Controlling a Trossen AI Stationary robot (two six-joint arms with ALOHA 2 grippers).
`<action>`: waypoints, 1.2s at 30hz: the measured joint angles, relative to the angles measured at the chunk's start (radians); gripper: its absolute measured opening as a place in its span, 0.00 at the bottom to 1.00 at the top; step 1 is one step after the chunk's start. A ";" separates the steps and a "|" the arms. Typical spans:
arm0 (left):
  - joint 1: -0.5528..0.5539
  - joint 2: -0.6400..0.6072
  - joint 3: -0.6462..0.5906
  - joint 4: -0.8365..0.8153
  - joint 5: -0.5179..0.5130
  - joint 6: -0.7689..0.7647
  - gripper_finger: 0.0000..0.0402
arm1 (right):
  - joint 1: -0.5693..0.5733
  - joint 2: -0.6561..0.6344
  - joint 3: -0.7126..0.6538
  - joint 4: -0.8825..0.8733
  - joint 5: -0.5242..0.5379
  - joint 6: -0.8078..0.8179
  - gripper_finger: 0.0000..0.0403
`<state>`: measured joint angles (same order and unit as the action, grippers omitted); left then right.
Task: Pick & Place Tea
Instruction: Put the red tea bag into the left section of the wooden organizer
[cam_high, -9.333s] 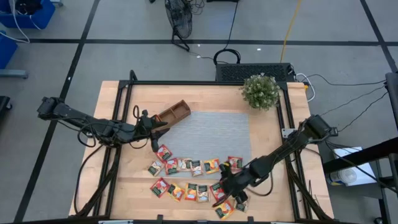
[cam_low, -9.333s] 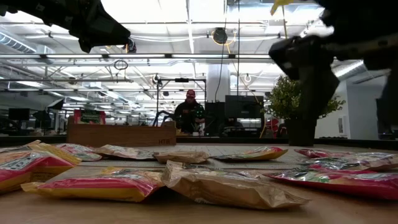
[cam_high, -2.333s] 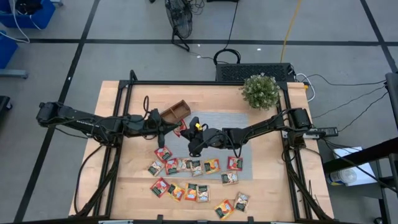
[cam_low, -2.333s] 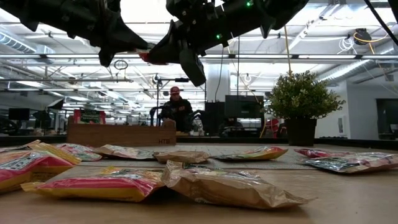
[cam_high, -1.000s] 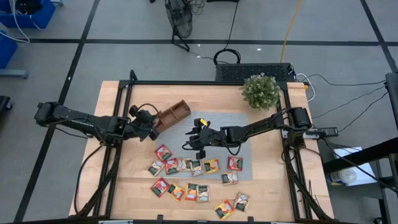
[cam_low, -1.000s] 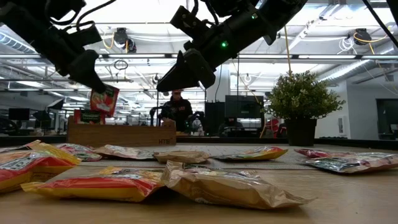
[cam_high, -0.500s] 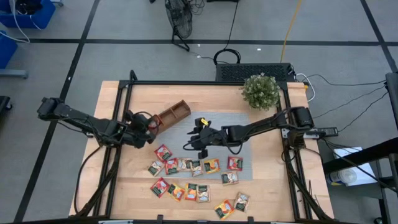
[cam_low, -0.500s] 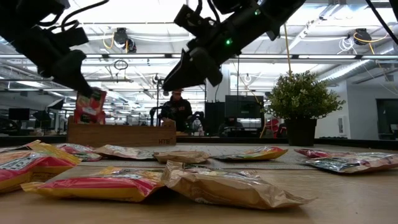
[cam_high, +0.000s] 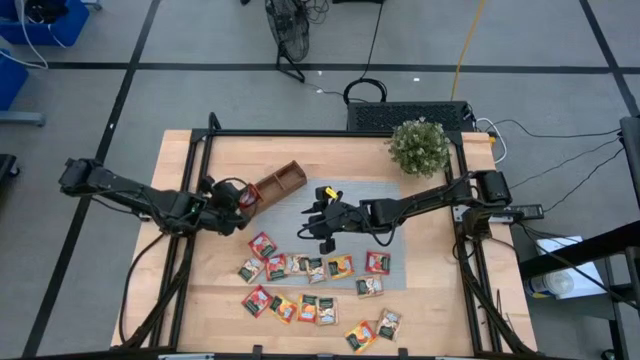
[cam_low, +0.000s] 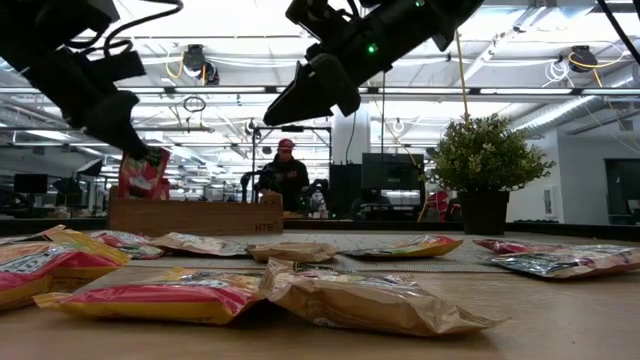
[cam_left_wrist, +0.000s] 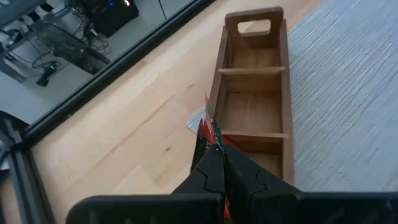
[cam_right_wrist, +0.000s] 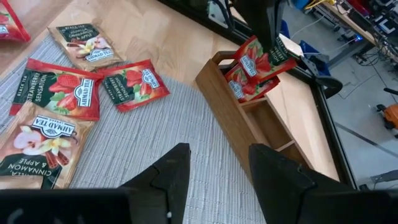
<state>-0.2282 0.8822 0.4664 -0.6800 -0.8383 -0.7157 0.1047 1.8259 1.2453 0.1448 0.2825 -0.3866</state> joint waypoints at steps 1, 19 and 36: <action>0.008 0.009 0.000 0.000 0.000 0.008 0.00 | 0.000 0.000 0.000 0.000 0.000 0.000 0.37; 0.062 0.251 0.000 0.140 0.032 0.180 0.01 | 0.002 0.000 0.000 0.000 0.000 0.000 0.35; 0.062 0.249 0.000 0.129 0.027 0.128 0.21 | 0.002 0.000 0.000 0.000 0.000 0.001 0.36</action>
<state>-0.1665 1.1315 0.4664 -0.5510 -0.8112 -0.5874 0.1062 1.8263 1.2453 0.1444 0.2821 -0.3859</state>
